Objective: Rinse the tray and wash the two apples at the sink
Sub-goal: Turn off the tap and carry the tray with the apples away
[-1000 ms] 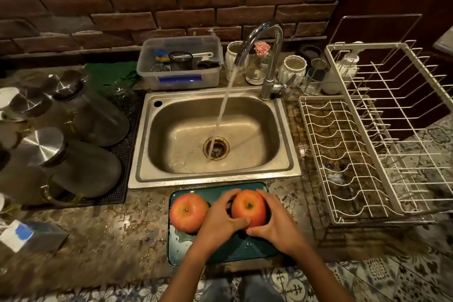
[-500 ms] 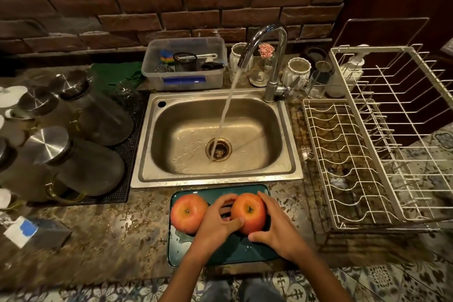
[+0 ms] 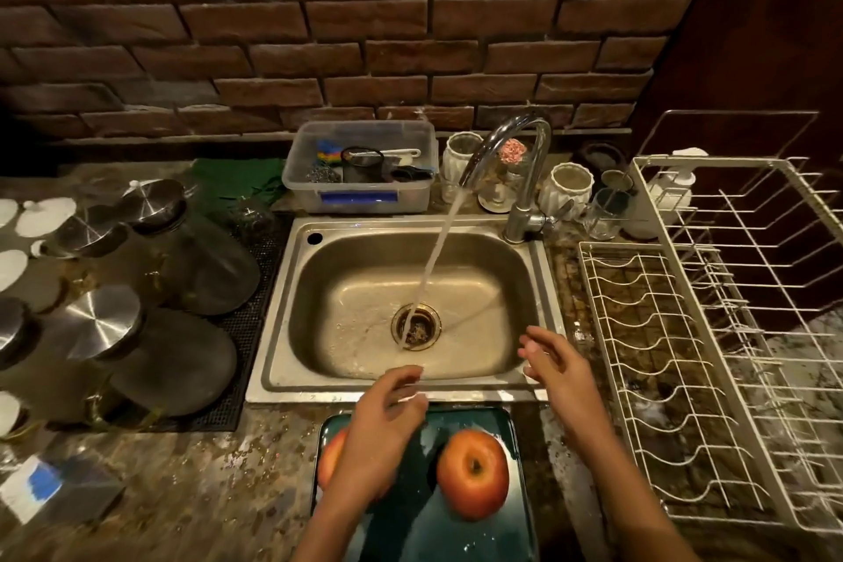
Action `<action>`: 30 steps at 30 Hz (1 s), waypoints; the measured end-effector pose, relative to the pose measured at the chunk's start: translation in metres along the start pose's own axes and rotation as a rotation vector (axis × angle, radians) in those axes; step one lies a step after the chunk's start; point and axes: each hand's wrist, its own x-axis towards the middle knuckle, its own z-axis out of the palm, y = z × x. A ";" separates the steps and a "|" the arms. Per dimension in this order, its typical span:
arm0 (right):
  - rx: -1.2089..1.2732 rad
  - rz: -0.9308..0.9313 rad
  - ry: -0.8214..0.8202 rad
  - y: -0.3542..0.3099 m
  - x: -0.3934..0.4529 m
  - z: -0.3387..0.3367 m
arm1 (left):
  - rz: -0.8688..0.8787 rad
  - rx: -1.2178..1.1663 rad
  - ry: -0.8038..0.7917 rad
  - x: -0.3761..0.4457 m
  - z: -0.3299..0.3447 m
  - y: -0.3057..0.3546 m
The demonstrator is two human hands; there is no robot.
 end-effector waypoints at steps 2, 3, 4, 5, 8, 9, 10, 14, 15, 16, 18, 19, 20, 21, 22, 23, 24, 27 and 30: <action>0.018 -0.010 0.021 -0.004 0.014 0.000 | 0.062 0.091 0.101 0.011 -0.019 -0.001; 0.031 -0.009 0.035 -0.005 0.021 0.000 | 0.095 0.173 0.154 0.018 -0.032 -0.005; 0.040 -0.002 0.050 -0.006 0.028 0.000 | 0.126 0.262 0.193 0.025 -0.045 -0.013; 0.044 0.008 0.064 -0.007 0.034 0.000 | 0.155 0.348 0.215 0.033 -0.059 -0.024; 0.038 0.035 0.116 -0.010 0.051 0.003 | 0.169 0.529 0.207 0.051 -0.092 -0.058; 0.033 0.044 0.133 -0.010 0.055 0.003 | 0.169 0.581 0.201 0.056 -0.101 -0.071; 0.032 0.058 0.149 -0.011 0.060 0.004 | 0.167 0.647 0.200 0.060 -0.108 -0.081; 0.079 0.095 0.205 -0.015 0.079 0.008 | 0.118 0.943 0.171 0.071 -0.126 -0.125; 0.106 0.100 0.231 -0.015 0.086 0.008 | 0.121 0.995 0.149 0.071 -0.126 -0.131; 0.132 0.106 0.260 -0.016 0.092 0.007 | 0.125 1.032 0.125 0.070 -0.125 -0.135; 0.177 0.120 0.317 -0.020 0.105 0.005 | 0.127 1.094 0.091 0.068 -0.124 -0.137; 0.211 0.126 0.344 -0.023 0.113 0.003 | 0.131 1.120 0.083 0.067 -0.124 -0.137; 0.253 0.137 0.369 -0.027 0.122 0.000 | 0.129 1.135 0.079 0.067 -0.124 -0.137; 0.293 0.151 0.397 -0.031 0.132 -0.003 | 0.123 1.141 0.076 0.067 -0.123 -0.138; 0.314 0.171 0.426 -0.036 0.142 -0.006 | 0.114 1.145 0.072 0.068 -0.123 -0.138; 0.334 0.183 0.445 -0.040 0.153 -0.009 | 0.109 1.151 0.065 0.069 -0.123 -0.139; 0.354 0.187 0.456 -0.044 0.163 -0.012 | 0.106 1.156 0.058 0.070 -0.123 -0.140; 0.374 0.224 0.450 -0.056 0.187 -0.016 | 0.099 1.140 0.036 0.072 -0.124 -0.144; 0.451 0.293 0.384 -0.058 0.210 -0.023 | 0.101 1.123 0.048 0.071 -0.123 -0.147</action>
